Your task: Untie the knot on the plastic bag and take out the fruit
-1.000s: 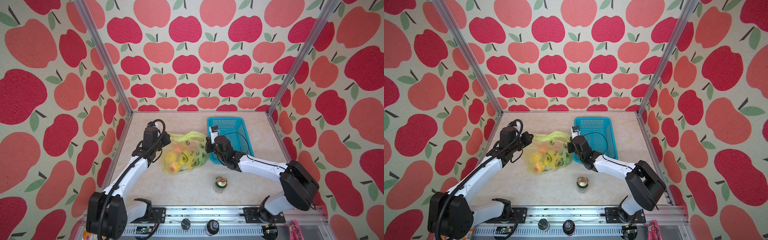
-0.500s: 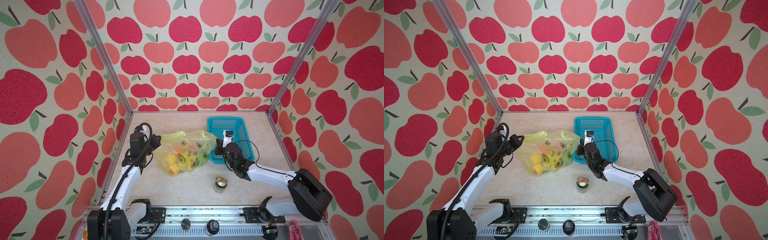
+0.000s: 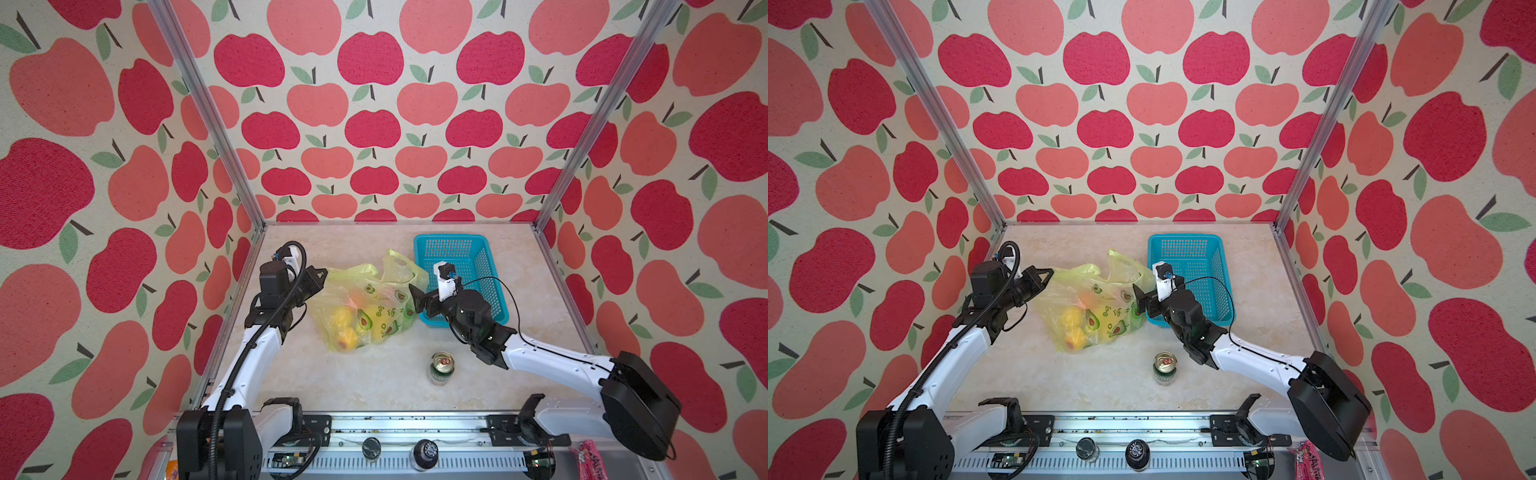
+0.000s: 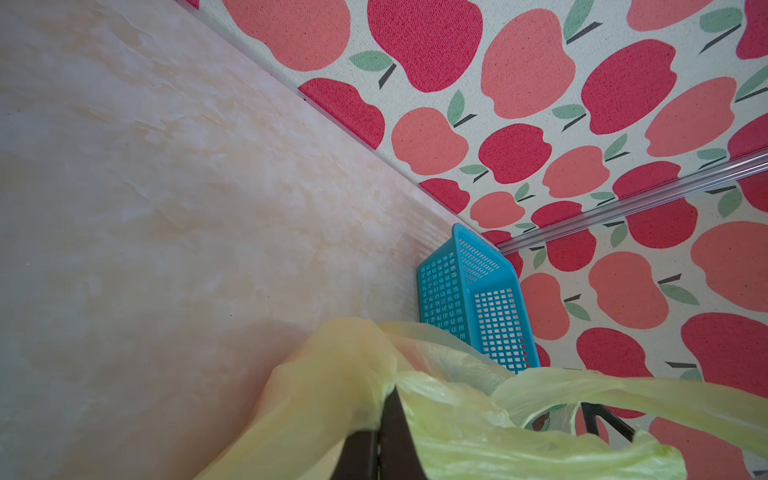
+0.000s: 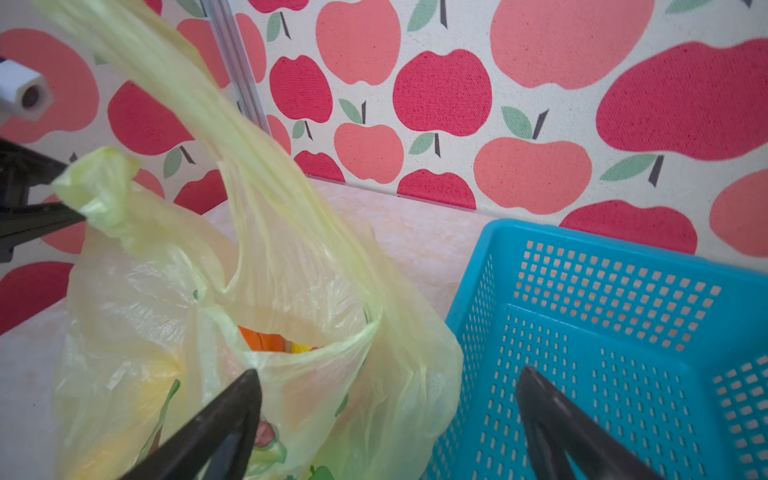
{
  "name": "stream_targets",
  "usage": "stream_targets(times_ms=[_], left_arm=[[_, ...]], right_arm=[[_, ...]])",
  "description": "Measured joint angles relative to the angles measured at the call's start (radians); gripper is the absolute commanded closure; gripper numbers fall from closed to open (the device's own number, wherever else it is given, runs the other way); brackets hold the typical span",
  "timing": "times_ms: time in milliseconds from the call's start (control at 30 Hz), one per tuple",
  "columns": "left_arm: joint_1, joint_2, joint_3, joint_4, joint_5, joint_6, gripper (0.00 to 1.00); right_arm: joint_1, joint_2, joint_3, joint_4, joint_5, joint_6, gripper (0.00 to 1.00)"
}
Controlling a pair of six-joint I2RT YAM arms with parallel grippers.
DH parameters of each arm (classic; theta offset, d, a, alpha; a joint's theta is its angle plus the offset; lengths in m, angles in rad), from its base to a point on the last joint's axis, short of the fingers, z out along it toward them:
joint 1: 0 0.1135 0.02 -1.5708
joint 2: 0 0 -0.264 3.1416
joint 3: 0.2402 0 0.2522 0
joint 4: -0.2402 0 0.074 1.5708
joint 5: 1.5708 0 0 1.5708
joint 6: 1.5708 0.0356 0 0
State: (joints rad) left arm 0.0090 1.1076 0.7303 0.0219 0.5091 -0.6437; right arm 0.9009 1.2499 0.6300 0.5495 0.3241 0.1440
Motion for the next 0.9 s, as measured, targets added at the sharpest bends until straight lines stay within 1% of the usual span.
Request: stream_targets(times_ms=[100, 167, 267, 300, 333, 367, 433, 500, 533, 567, 667, 700, 800, 833, 900], left_arm=[[-0.001, 0.002, 0.009, -0.012, 0.005, 0.015, 1.0], [-0.005, 0.002, 0.013, -0.018, 0.005, 0.02, 1.0], [-0.013, 0.002, 0.018, -0.027, 0.004, 0.034, 1.0], [-0.016, 0.002, 0.019, -0.032, 0.004, 0.037, 1.0], [-0.02, 0.002, 0.02, -0.035, 0.003, 0.04, 1.0], [-0.024, 0.001, 0.022, -0.041, -0.001, 0.043, 1.0], [-0.031, -0.006, 0.026, -0.054, -0.008, 0.052, 1.0], [-0.037, -0.023, 0.028, -0.064, -0.021, 0.06, 0.97], [-0.041, -0.033, 0.029, -0.07, -0.031, 0.062, 0.96], [-0.045, -0.043, 0.031, -0.079, -0.044, 0.065, 0.94], [-0.063, -0.068, 0.038, -0.111, -0.1, 0.09, 0.8], [-0.069, -0.076, 0.043, -0.125, -0.123, 0.098, 0.74], [-0.076, -0.104, 0.055, -0.148, -0.174, 0.116, 0.49], [-0.078, -0.123, 0.055, -0.153, -0.19, 0.122, 0.46], [-0.083, -0.161, 0.056, -0.16, -0.221, 0.125, 0.43]], right_arm=[[0.016, -0.03, 0.044, -0.056, -0.024, -0.06, 0.01], [0.015, -0.025, 0.098, -0.105, -0.031, -0.082, 0.01], [0.011, 0.047, 0.246, -0.194, -0.031, -0.106, 0.01], [0.007, 0.089, 0.312, -0.224, -0.032, -0.113, 0.05], [0.002, 0.125, 0.365, -0.251, -0.031, -0.117, 0.13], [-0.008, 0.176, 0.438, -0.288, -0.031, -0.122, 0.25], [-0.027, 0.261, 0.554, -0.354, -0.031, -0.124, 0.54], [-0.041, 0.312, 0.622, -0.397, -0.031, -0.12, 0.8], [-0.047, 0.325, 0.639, -0.412, -0.031, -0.119, 0.88], [-0.049, 0.329, 0.645, -0.422, -0.032, -0.116, 0.91], [-0.05, 0.328, 0.665, -0.441, -0.039, -0.113, 0.98], [-0.05, 0.327, 0.672, -0.44, -0.039, -0.112, 1.0], [-0.05, 0.311, 0.677, -0.434, -0.034, -0.111, 1.0], [-0.05, 0.304, 0.676, -0.42, -0.03, -0.111, 1.0], [-0.051, 0.294, 0.672, -0.386, -0.027, -0.111, 1.0]])
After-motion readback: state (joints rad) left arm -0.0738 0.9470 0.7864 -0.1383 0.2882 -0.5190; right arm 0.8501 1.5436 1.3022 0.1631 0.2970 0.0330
